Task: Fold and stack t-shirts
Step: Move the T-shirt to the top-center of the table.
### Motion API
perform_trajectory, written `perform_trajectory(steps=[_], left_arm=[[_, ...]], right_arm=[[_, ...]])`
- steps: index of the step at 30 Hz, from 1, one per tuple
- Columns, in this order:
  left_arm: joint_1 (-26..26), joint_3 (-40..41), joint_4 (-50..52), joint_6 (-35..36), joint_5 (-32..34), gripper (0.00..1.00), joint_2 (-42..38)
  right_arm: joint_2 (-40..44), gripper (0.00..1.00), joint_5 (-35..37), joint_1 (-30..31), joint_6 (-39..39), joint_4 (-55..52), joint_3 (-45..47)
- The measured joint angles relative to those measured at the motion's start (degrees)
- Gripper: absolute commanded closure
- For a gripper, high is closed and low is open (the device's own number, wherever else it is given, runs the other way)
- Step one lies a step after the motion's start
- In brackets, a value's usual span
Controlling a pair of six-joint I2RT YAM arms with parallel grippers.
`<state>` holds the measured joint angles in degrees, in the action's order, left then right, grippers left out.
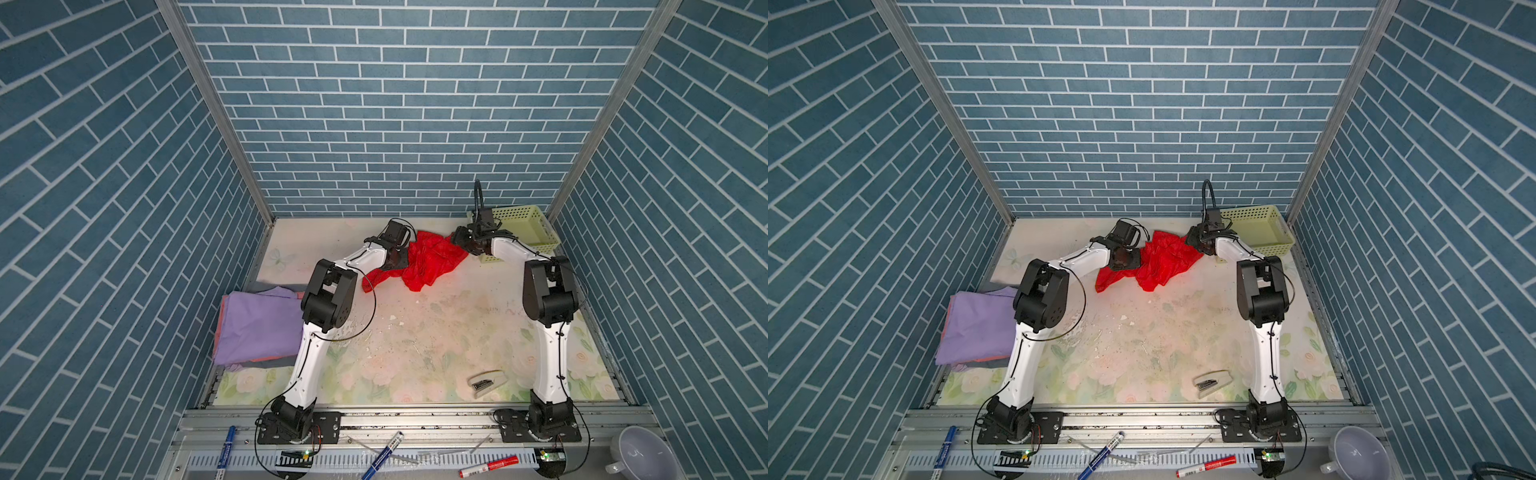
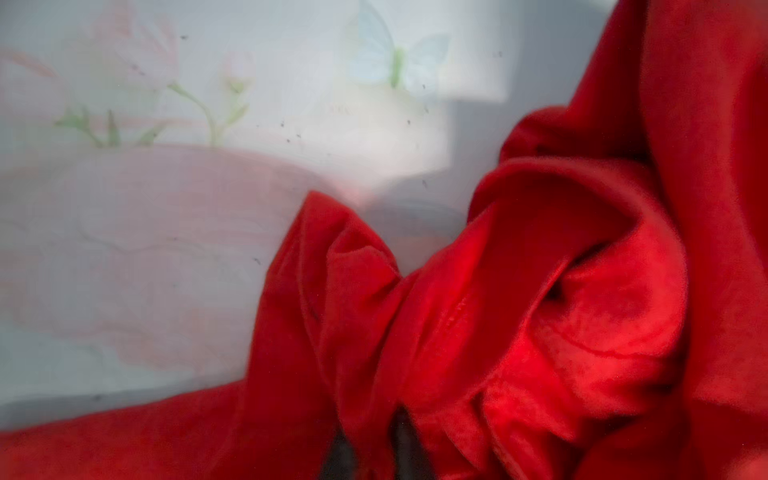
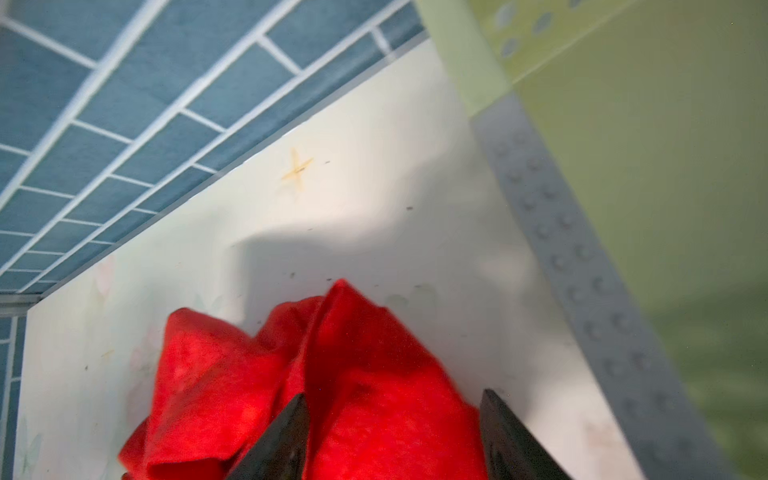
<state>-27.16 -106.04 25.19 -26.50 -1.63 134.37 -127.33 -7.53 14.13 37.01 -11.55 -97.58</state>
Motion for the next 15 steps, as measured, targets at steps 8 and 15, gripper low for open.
perform_trajectory(steps=[8,15], left_arm=[[1.0,9.5,-1.9,-1.6,1.9,1.00,-5.7],[3.1,23.6,-1.5,-3.1,3.3,1.00,-18.7]], right_arm=[[5.6,0.34,0.0,-6.2,-2.8,0.5,7.0],[8.2,0.34,-4.4,-6.1,-4.5,1.1,7.0]])
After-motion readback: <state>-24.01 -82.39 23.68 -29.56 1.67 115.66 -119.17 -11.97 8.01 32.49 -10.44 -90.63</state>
